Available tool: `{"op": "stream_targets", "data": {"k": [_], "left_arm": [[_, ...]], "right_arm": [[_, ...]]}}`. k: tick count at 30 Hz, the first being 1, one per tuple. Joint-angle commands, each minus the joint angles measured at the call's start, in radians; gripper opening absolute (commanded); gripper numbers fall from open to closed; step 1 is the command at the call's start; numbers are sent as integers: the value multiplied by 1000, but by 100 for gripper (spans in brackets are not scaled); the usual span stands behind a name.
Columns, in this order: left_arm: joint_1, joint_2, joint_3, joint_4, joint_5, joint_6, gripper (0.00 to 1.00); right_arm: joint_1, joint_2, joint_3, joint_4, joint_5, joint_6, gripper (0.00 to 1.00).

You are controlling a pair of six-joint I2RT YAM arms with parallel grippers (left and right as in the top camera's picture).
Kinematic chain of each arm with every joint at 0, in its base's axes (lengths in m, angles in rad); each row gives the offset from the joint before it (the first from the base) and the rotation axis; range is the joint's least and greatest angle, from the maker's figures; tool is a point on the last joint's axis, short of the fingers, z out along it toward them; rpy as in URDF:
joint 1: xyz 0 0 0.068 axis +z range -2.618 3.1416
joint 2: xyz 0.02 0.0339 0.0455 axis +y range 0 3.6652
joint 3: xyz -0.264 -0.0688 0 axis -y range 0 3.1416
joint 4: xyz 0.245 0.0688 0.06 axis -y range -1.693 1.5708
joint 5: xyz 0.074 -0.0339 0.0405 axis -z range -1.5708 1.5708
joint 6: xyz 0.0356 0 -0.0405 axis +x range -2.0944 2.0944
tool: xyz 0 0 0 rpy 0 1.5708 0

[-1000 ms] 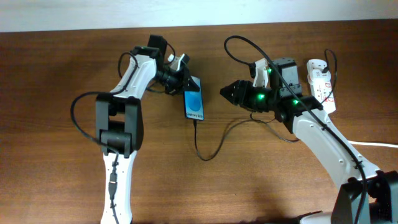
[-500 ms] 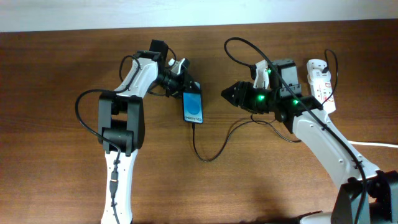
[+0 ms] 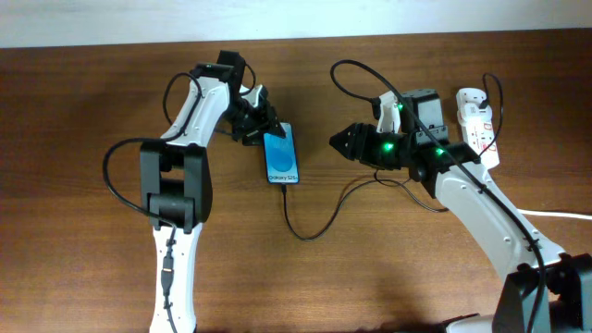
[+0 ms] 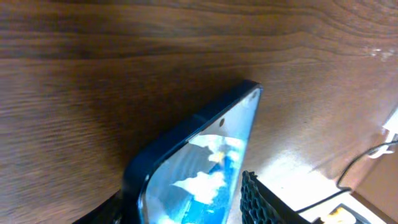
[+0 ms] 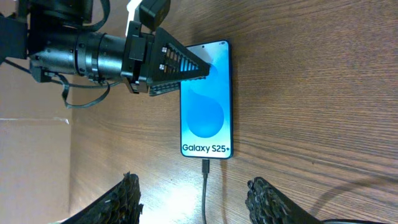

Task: Plug charger to phone and switch on socket
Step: 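Open the left gripper, raise it away, and move the right gripper to the power strip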

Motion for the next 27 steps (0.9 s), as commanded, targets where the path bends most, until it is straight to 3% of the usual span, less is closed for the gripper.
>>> {"op": "stream_targets", "data": {"k": [1,4,8,10,15,17,22,26,27], "left_arm": [[6,29,-1,-40,-271,-8,51],[6,29,46,-102,-399,-8,52],[6,28,195,-193,-449,28,48],[6,28,362,-296,-449,76,43],[8,28,862,-535,-496,103,43],[9,-5,975,-531,-464,145,50],[9,-141,974,-534,-467,146,58],[9,-177,974,-534,-467,146,88],[9,-177,973,-534,-467,146,100]], "right_arm": [[-5,-17,10,-2,16,-14,57],[-5,-17,10,-10,20,-56,58],[-6,-23,13,-22,39,-89,57],[-6,-39,43,-72,63,-120,57],[-6,-92,275,-387,227,-240,58],[-7,-117,383,-490,308,-251,58],[-147,-193,580,-660,397,-283,58],[-418,-272,596,-734,422,-283,58],[-496,-286,596,-754,421,-283,58]]}}
